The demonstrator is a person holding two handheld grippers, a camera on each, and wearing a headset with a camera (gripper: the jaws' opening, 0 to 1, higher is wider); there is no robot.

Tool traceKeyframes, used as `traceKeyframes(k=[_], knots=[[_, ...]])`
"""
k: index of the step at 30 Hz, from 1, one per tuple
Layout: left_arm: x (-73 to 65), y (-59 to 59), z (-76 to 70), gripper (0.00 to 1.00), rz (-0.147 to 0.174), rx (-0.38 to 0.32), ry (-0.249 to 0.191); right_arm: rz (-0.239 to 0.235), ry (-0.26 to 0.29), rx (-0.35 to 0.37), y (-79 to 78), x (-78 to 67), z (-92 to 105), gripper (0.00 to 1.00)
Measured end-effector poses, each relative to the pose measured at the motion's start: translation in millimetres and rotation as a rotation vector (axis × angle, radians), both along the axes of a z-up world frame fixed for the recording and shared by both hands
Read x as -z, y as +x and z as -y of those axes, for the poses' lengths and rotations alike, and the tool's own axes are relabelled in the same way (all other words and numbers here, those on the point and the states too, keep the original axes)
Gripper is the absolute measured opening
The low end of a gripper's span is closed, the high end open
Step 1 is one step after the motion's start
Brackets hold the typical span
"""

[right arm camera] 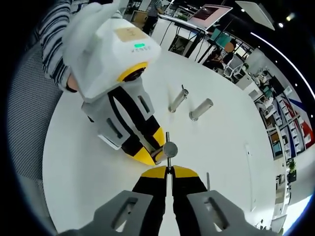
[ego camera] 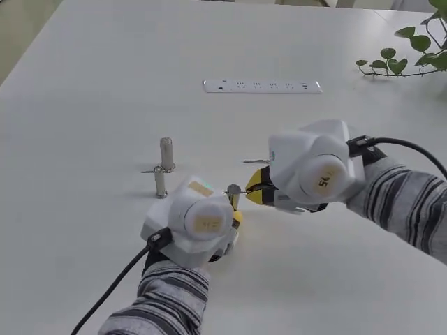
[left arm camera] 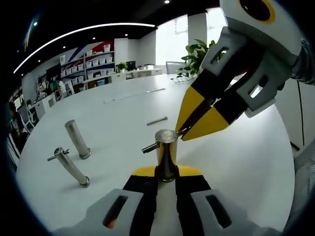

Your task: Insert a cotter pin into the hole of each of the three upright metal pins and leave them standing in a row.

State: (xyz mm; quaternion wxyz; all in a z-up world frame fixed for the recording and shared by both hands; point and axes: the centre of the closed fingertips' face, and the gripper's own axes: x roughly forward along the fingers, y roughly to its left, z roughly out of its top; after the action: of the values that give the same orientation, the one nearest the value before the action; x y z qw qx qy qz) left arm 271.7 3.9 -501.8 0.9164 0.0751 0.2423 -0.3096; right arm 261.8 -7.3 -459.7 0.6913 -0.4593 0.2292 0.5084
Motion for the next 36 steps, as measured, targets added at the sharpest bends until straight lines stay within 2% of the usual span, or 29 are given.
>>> traceKeyframes(k=[16, 21, 29, 36], knots=[[0.0, 0.7, 0.3, 0.10, 0.004, -0.005, 0.002, 0.012, -0.004, 0.005, 1.8, 0.9, -0.2, 0.00], [-0.2, 0.7, 0.3, 0.10, 0.002, -0.006, 0.002, 0.013, 0.021, 0.020, 1.3, -3.3, 0.9, 0.06], [-0.1, 0.7, 0.6, 0.10, 0.000, -0.008, 0.002, -0.004, 0.019, 0.029, -0.9, -2.3, 3.5, 0.00], [-0.2, 0.5, 0.5, 0.10, 0.000, -0.008, 0.004, -0.010, 0.031, 0.044, -0.6, -3.7, 2.0, 0.00]])
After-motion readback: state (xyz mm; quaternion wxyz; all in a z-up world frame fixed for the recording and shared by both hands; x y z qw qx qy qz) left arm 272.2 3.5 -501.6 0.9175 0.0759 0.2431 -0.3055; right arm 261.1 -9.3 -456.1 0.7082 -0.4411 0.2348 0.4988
